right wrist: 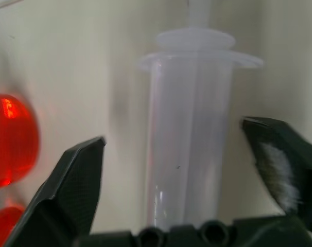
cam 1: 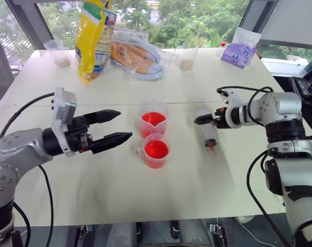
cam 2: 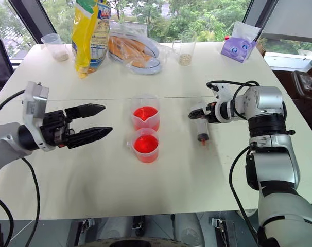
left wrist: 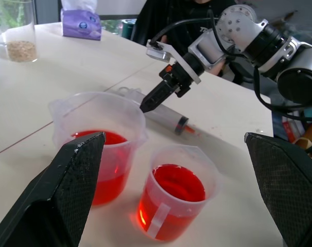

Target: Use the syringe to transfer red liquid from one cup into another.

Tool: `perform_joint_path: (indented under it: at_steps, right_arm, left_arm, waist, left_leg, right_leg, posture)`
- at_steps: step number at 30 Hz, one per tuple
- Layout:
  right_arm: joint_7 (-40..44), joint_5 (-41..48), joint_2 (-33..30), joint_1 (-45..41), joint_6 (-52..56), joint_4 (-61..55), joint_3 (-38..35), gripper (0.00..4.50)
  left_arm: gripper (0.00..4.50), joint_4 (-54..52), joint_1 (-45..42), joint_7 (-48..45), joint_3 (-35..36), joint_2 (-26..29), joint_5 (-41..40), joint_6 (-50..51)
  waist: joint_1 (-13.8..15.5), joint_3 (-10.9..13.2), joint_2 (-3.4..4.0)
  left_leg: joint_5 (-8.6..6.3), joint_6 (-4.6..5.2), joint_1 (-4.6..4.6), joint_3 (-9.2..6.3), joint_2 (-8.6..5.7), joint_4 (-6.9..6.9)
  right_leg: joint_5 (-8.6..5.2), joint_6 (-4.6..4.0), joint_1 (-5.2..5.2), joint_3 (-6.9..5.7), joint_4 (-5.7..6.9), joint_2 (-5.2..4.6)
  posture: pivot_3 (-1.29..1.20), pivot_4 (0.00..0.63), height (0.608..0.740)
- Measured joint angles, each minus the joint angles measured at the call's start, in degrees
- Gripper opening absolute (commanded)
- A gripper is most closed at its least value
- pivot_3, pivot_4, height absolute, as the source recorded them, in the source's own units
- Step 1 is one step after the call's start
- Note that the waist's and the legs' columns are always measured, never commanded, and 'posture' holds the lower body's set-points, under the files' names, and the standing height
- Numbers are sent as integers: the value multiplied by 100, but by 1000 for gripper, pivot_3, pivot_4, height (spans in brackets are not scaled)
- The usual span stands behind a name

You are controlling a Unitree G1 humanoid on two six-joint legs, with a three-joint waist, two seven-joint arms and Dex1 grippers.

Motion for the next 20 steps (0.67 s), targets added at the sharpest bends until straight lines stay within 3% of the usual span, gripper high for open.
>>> perform_joint_path:
  at_steps: [3, 9, 20]
  right_arm:
    - [170, -78, -76, 120, -40, -246, 78, 4438]
    - [1518, 234, -1230, 510, -518, -2453, 353, 4438]
    - [3403, 1368, -2707, 1722, -1123, -4934, -492, 4438]
  left_arm:
    - [4500, -1, 2, -4, -1, 29, -30, 0]
    - [4500, -5, 195, -73, 35, 303, -35, -1]
    - [4500, 101, 564, -475, 393, 786, 28, -95]
  waist:
    - [6, 1, 1]
    - [5, 6, 9]
    - [21, 7, 8]
  left_leg:
    - [0, 0, 0, 0, 0, 1]
    - [-5, 6, -11, -3, 1, -3]
    - [-5, 4, -7, 1, 2, 2]
  right_leg:
    - [0, 0, -1, 0, 1, 0]
    - [-2, 9, -11, -1, -2, 0]
    - [-18, -14, -5, -1, -15, -7]
  posture:
    - [0, 150, 740]
    - [0, 150, 740]
    - [0, 150, 740]
